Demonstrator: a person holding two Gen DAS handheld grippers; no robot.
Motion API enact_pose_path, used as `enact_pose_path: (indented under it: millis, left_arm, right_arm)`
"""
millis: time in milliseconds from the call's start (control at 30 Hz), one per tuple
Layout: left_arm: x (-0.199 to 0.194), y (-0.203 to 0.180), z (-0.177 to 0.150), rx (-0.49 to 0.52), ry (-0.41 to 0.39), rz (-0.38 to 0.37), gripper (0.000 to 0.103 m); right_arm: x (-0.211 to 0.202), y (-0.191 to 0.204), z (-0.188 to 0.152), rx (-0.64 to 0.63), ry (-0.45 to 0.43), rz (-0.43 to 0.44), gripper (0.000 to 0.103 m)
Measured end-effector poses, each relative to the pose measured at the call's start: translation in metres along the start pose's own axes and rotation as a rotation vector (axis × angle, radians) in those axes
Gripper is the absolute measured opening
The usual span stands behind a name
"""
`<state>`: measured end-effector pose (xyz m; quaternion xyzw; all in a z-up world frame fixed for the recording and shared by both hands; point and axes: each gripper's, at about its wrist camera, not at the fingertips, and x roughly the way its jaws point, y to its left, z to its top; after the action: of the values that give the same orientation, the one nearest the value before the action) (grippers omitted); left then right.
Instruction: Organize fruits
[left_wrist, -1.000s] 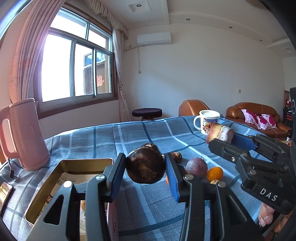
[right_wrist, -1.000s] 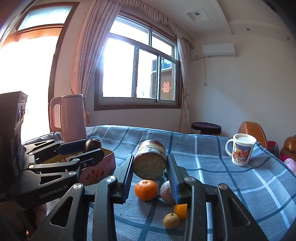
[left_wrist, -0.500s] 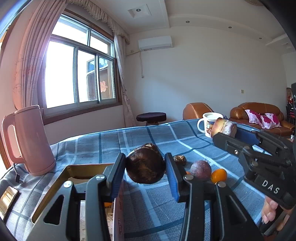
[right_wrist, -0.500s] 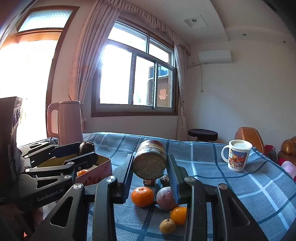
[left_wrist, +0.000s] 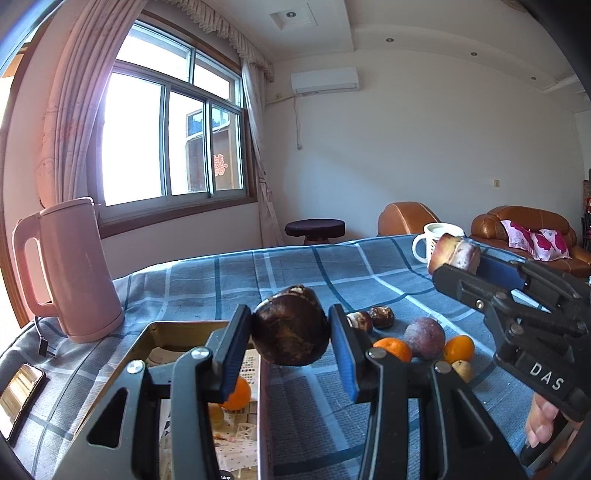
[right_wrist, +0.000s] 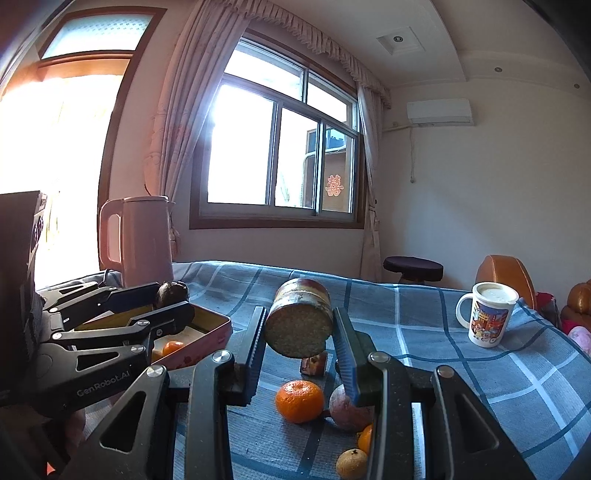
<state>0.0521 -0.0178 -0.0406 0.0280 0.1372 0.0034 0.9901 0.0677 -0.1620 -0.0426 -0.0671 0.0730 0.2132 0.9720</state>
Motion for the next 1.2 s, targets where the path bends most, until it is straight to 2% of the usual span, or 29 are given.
enact_pose_path:
  millis: [1200]
  left_arm:
    - [0.001,0.077,-0.002,-0.1,0.057,0.121,0.045]
  right_arm:
    - [0.033,0.057,0.024,-0.109,0.023,0.13,0.037]
